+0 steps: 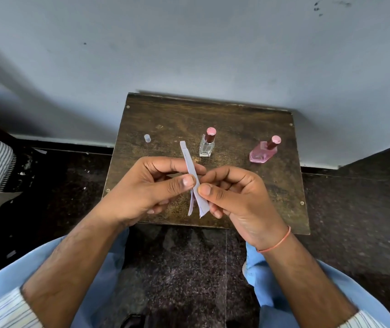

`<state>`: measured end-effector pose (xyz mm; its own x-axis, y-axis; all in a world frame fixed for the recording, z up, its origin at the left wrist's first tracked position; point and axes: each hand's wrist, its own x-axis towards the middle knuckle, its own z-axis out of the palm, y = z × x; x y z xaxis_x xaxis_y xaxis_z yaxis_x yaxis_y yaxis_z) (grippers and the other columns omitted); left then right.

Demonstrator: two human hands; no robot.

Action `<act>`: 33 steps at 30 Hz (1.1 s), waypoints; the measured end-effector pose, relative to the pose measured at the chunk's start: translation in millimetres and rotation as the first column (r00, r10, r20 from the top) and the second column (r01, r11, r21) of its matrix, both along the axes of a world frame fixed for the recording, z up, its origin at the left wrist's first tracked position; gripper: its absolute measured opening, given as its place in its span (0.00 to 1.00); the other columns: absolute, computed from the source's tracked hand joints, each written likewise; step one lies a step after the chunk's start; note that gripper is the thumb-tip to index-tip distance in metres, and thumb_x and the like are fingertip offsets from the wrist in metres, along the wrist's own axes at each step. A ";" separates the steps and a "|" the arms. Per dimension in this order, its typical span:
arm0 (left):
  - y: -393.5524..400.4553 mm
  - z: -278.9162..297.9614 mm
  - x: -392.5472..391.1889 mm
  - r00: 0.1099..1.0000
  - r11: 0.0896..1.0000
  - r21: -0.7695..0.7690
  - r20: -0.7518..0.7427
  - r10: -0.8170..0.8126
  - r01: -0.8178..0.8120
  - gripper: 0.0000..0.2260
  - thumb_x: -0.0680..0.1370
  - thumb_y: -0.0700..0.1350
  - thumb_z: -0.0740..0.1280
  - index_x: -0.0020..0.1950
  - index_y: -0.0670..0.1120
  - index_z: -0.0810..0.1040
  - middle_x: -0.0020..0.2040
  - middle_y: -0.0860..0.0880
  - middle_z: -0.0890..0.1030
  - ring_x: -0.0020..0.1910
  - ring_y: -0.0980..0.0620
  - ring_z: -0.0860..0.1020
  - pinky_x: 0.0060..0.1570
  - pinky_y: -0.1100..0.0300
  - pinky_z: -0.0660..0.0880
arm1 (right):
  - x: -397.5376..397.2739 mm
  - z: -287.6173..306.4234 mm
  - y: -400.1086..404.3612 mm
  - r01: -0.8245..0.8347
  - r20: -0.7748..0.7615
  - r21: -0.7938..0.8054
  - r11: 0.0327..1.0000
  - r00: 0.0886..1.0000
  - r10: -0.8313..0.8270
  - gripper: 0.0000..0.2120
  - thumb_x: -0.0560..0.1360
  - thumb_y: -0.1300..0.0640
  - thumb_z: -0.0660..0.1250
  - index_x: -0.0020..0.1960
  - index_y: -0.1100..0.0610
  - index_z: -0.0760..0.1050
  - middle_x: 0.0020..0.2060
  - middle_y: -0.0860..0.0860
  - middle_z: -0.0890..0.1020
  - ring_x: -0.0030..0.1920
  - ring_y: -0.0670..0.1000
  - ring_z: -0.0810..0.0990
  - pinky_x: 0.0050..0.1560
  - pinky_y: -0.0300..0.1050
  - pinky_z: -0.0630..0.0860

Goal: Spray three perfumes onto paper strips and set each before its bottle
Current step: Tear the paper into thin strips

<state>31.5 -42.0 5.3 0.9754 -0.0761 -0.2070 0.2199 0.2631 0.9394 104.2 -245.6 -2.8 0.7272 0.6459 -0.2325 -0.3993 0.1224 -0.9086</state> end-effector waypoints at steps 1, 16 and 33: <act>0.9 -1.6 0.2 1.000 1.000 -0.007 -0.011 0.011 -0.012 0.16 0.72 0.58 0.80 0.57 0.54 0.90 0.29 0.56 0.79 0.24 0.60 0.64 0.21 0.70 0.62 | 0.2 -1.5 -0.7 -0.001 0.020 -0.007 1.000 1.000 0.001 0.07 0.73 0.65 0.77 0.46 0.54 0.89 0.33 0.54 0.85 0.29 0.48 0.77 0.28 0.39 0.73; 8.1 -14.3 7.5 0.989 0.986 -0.076 -0.026 0.146 -0.147 0.23 0.69 0.62 0.81 0.59 0.50 0.90 0.55 0.43 0.89 0.26 0.61 0.66 0.20 0.69 0.60 | -3.3 -9.7 -13.9 0.202 0.683 -0.258 0.945 0.730 0.031 0.18 0.71 0.57 0.85 0.59 0.55 0.85 0.50 0.46 0.87 0.33 0.53 0.80 0.27 0.48 0.75; 10.2 -19.4 9.0 0.991 0.991 -0.016 0.005 0.136 -0.136 0.24 0.68 0.63 0.82 0.57 0.50 0.90 0.31 0.50 0.77 0.26 0.58 0.65 0.21 0.68 0.58 | -2.4 -13.4 -12.9 0.293 0.722 -0.216 0.932 0.691 -0.050 0.12 0.73 0.61 0.83 0.54 0.56 0.87 0.45 0.45 0.87 0.31 0.51 0.80 0.28 0.47 0.75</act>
